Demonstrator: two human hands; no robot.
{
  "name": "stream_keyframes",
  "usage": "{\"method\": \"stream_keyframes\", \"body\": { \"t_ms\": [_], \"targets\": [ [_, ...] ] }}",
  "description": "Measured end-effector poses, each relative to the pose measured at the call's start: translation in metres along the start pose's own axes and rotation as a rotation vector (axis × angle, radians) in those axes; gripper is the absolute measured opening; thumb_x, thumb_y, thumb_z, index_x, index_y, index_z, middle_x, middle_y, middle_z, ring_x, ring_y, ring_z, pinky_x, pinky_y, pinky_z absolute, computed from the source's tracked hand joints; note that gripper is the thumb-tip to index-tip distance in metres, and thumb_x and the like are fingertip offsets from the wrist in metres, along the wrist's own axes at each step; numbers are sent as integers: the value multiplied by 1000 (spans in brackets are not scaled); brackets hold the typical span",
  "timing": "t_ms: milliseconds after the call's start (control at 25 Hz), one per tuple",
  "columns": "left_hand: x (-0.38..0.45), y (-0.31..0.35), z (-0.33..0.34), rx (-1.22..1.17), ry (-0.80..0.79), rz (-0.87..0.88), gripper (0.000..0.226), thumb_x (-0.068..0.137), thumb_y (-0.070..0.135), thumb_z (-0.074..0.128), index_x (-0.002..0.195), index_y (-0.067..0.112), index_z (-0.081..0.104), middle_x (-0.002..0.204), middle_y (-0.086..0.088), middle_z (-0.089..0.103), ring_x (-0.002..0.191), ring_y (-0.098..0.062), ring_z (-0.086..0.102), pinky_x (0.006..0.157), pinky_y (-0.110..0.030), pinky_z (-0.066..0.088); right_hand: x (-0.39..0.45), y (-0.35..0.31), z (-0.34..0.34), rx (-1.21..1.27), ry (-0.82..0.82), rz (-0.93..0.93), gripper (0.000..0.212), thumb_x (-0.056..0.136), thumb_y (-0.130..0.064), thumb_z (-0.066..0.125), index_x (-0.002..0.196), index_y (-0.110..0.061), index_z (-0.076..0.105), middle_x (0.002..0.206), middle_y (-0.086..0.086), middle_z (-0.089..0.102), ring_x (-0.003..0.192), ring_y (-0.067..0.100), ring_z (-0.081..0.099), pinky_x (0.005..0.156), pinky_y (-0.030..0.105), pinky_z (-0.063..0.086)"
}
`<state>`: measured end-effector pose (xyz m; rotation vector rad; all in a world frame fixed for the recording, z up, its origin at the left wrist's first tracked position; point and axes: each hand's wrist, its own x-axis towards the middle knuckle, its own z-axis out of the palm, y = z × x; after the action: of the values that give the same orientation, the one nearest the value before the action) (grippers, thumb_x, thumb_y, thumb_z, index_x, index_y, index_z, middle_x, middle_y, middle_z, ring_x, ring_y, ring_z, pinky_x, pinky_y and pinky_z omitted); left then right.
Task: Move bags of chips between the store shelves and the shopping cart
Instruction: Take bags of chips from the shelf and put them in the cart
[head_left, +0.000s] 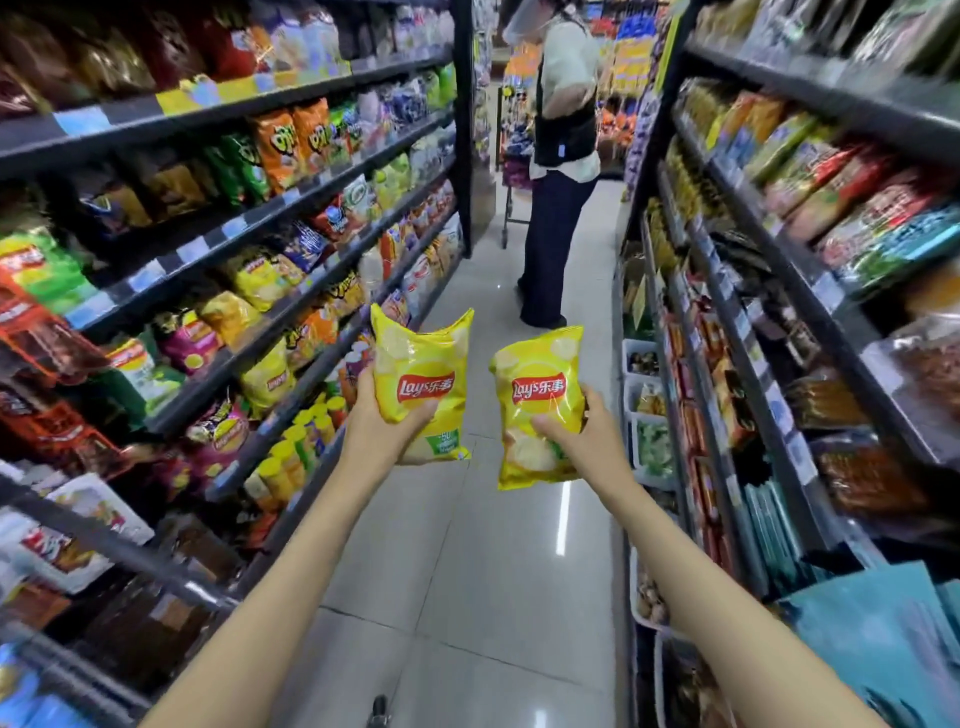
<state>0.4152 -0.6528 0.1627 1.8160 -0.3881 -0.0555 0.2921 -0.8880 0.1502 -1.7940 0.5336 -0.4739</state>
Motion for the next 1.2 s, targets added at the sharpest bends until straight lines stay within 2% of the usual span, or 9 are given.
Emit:
{"method": "stream_keyframes", "body": {
  "t_ms": [120,280,360,480,600,760,880,960,1200],
  "targets": [
    [50,-8,15,19,36,-25,89,62,62,78,137,30,41,123,5,63,111,-14,62,98,-48,50,57,-1,10,-29,-26,-22,68,80,-28,81,137,-21,45,120,-4,62,106,14,60,77,9,46],
    [135,-16,15,28,88,-26,72,71,51,82,130,34,42,119,7,63,107,-15,62,92,-38,52,148,-12,45,-16,-81,-79,66,78,-27,82,133,-24,46,122,-3,62,109,15,61,93,36,53],
    [188,-14,14,25,126,5,63,79,33,82,128,34,42,113,11,62,100,-4,61,81,-20,48,202,-26,67,-16,-96,-127,68,75,-34,81,133,-30,46,124,-5,62,110,13,61,94,39,53],
    [273,-13,1,20,164,38,62,80,33,81,129,33,42,113,13,62,98,5,60,83,-24,50,289,-53,104,-13,-124,-187,70,72,-43,79,132,-32,44,125,-6,60,111,13,60,94,44,53],
    [357,-6,-18,38,192,57,63,81,40,79,130,40,39,117,12,62,102,-3,62,86,-31,52,373,-83,140,15,-154,-235,69,80,-33,80,137,-24,43,128,-3,59,112,13,59,95,37,53],
    [455,10,-33,67,285,99,63,85,41,75,136,32,39,115,19,60,95,11,60,75,-12,49,475,-118,184,62,-207,-290,74,81,-33,80,143,-23,39,134,-2,56,116,13,57,92,26,52],
    [514,9,-50,105,390,120,63,84,47,74,135,33,40,118,14,62,104,-3,63,89,-34,55,541,-138,220,87,-247,-382,78,78,-38,80,143,-25,38,135,-2,54,122,17,54,102,44,48],
    [555,12,-65,141,464,123,62,84,49,73,134,35,40,119,11,63,106,-9,63,91,-43,55,589,-154,245,113,-306,-427,76,79,-39,79,142,-27,38,136,-4,53,123,16,53,103,45,47],
    [643,63,-116,255,660,187,62,82,49,74,133,37,40,116,15,62,103,-3,62,84,-26,50,705,-233,324,223,-527,-590,77,84,-43,75,147,-30,32,141,-7,48,124,9,49,104,35,45]
  ]
}}
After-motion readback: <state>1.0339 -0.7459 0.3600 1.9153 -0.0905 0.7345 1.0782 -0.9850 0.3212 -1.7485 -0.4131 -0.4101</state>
